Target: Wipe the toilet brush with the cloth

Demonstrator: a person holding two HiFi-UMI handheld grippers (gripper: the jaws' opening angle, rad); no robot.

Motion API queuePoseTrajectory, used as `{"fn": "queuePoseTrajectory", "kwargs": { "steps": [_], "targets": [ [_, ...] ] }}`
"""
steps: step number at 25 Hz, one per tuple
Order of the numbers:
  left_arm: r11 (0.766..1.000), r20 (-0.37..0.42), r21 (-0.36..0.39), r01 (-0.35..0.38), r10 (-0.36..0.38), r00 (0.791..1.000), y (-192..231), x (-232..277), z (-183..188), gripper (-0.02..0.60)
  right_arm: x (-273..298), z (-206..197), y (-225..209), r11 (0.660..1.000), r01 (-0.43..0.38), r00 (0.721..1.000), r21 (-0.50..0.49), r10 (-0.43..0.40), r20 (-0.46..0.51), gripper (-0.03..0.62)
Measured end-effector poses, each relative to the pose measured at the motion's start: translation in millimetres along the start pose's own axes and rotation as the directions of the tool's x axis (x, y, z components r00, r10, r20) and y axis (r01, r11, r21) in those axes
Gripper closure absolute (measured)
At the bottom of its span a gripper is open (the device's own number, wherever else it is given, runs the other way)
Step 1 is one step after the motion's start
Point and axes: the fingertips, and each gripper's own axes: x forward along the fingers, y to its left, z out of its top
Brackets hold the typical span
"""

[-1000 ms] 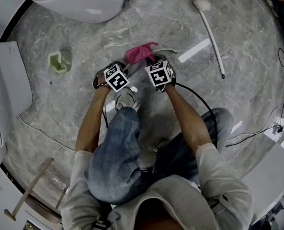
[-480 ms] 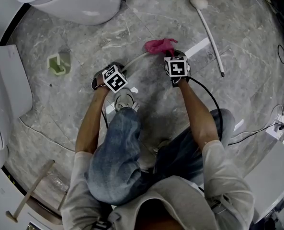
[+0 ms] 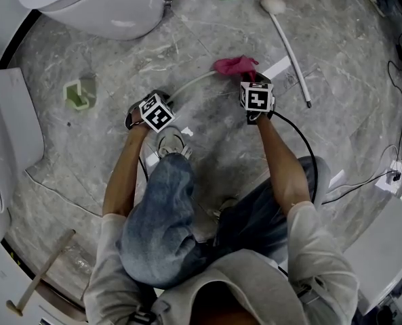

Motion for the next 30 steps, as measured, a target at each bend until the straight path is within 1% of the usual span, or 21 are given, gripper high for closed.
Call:
{"fn": "queuePoseTrajectory", "kwargs": {
  "steps": [3,6,8,9,10,11,12,13,14,15,16,17,18,19,20,21,22,24,28,30],
  "targets": [
    [0.999,0.017,-0.003,-0.039,0.039,0.999,1.1,-2.4,-1.0,0.488,-10.9,32.2,2.3,1.000,-0.015,0.996,-0.014,0.016,0.088,0.531],
    [0.998,0.063,-0.030,-0.058,0.060,0.996,2.4,-14.0,3.2,0.453,-22.7,63.2,2.1,0.999,-0.025,0.987,-0.019,0.028,0.161,0.531],
    [0.994,0.117,-0.074,-0.077,0.086,0.989,10.1,-26.6,8.9,0.447,-28.5,80.9,1.5,0.999,-0.031,0.979,-0.025,0.036,0.199,0.531],
    [0.990,0.150,-0.105,-0.095,0.110,0.983,16.5,-34.8,11.7,0.446,-31.2,88.5,1.9,0.999,-0.037,0.975,-0.025,0.042,0.217,0.531],
    [0.982,0.189,-0.149,-0.115,0.142,0.972,24.3,-44.7,15.2,0.446,-34.0,95.3,2.7,0.999,-0.044,0.971,-0.021,0.048,0.235,0.531],
    [0.969,0.240,-0.208,-0.131,0.180,0.954,33.4,-56.5,19.9,0.446,-36.7,101.5,3.7,0.999,-0.050,0.967,-0.018,0.053,0.251,0.531],
    [0.950,0.302,-0.282,-0.138,0.224,0.927,43.5,-70.1,26.0,0.448,-39.0,106.9,4.8,0.998,-0.056,0.962,-0.016,0.058,0.266,0.531],
    [0.923,0.369,-0.359,-0.137,0.275,0.888,54.5,-85.3,32.6,0.449,-40.7,111.5,6.4,0.998,-0.062,0.958,-0.016,0.064,0.279,0.531],
    [0.892,0.431,-0.432,-0.132,0.333,0.839,66.3,-102.0,38.4,0.454,-41.8,115.4,8.5,0.997,-0.069,0.954,-0.017,0.071,0.290,0.531],
    [0.860,0.482,-0.494,-0.130,0.395,0.782,78.5,-119.7,42.4,0.493,-42.3,118.6,11.4,0.997,-0.077,0.951,-0.020,0.079,0.299,0.531],
    [0.831,0.521,-0.542,-0.126,0.450,0.726,90.3,-137.1,44.3,0.549,-42.5,121.3,14.8,0.996,-0.085,0.947,-0.022,0.087,0.308,0.531],
    [0.808,0.551,-0.578,-0.115,0.490,0.676,100.8,-152.2,44.8,0.554,-42.3,123.8,18.4,0.996,-0.092,0.944,-0.023,0.094,0.316,0.531],
    [0.792,0.572,-0.603,-0.098,0.515,0.638,109.8,-164.2,44.4,0.558,-41.7,126.2,21.6,0.995,-0.098,0.941,-0.019,0.099,0.323,0.531],
    [0.779,0.587,-0.622,-0.079,0.531,0.611,117.3,-172.9,43.6,0.561,-40.9,128.8,24.4,0.995,-0.103,0.939,-0.011,0.101,0.329,0.531],
    [0.769,0.597,-0.636,-0.060,0.540,0.593,122.8,-179.0,42.6,0.563,-40.3,131.4,26.8,0.994,-0.107,0.937,0.000,0.101,0.334,0.531],
    [0.762,0.604,-0.646,-0.041,0.544,0.583,126.2,-183.4,41.5,0.563,-40.0,133.7,29.3,0.994,-0.112,0.935,0.013,0.101,0.339,0.531],
    [0.757,0.609,-0.652,-0.026,0.544,0.577,128.0,-187.0,40.7,0.563,-40.5,136.0,32.1,0.993,-0.116,0.934,0.025,0.100,0.342,0.531],
    [0.757,0.614,-0.654,-0.008,0.537,0.578,128.9,-193.7,42.1,0.563,-44.6,141.8,37.9,0.991,-0.123,0.932,0.043,0.101,0.349,0.531],
    [0.760,0.612,-0.650,0.013,0.513,0.601,127.6,-215.1,50.8,0.563,-64.2,155.0,48.8,0.991,-0.130,0.940,0.040,0.110,0.322,0.531],
    [0.771,0.605,-0.636,0.005,0.495,0.624,123.6,-233.0,57.3,0.563,-81.7,163.8,51.6,0.990,-0.133,0.947,0.050,0.112,0.301,0.531]
  ]
}}
